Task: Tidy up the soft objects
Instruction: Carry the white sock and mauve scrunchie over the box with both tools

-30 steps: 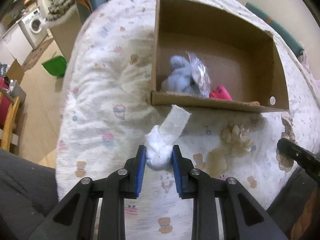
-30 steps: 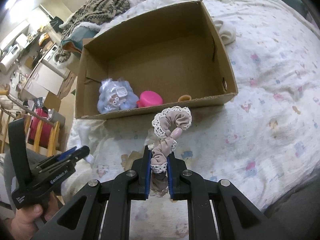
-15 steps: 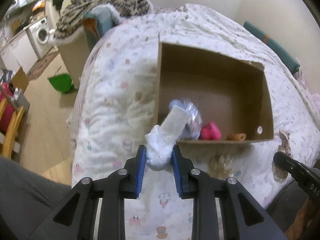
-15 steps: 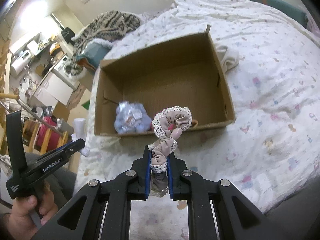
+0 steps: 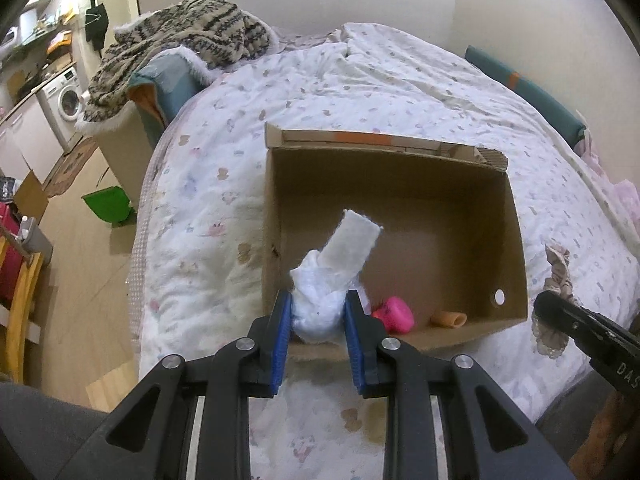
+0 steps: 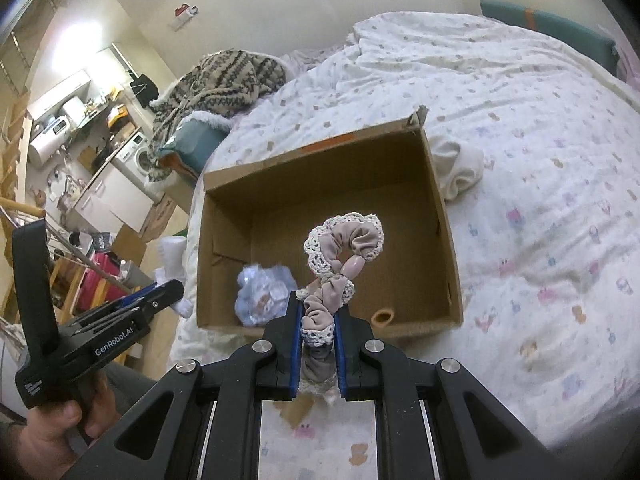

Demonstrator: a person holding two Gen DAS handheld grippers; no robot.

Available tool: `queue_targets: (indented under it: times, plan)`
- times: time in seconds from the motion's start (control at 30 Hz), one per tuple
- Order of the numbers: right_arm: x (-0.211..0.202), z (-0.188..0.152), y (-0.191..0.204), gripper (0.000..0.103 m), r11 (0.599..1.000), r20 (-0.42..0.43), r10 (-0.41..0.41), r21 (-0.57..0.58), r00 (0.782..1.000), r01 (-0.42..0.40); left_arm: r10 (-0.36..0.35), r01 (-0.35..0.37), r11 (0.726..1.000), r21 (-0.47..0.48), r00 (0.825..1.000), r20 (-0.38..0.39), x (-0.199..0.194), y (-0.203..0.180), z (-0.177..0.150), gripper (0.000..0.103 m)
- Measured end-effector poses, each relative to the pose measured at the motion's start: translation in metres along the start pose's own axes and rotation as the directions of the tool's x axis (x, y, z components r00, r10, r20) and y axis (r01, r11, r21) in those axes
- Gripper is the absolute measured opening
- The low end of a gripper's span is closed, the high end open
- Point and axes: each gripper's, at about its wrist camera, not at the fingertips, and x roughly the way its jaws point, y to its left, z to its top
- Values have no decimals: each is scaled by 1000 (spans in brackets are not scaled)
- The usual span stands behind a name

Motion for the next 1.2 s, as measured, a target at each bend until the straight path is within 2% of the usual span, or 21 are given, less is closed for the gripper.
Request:
queue_targets:
  times: [0.47,0.8,1.2]
  plan:
    - [40,23,-19,15,999,-28,-12,30,1000,13,1,1,999,48,999,-39,41,-26,17,23]
    - [63,18,-33,15,998,-62,-29,51,998,33,7,-1,997,83,997,-74,76,-45,16,24]
    - [74,20,-39,16,997,-92,-26,75,995,33,29,-20,995,96,996,-88,99,-56,15,24]
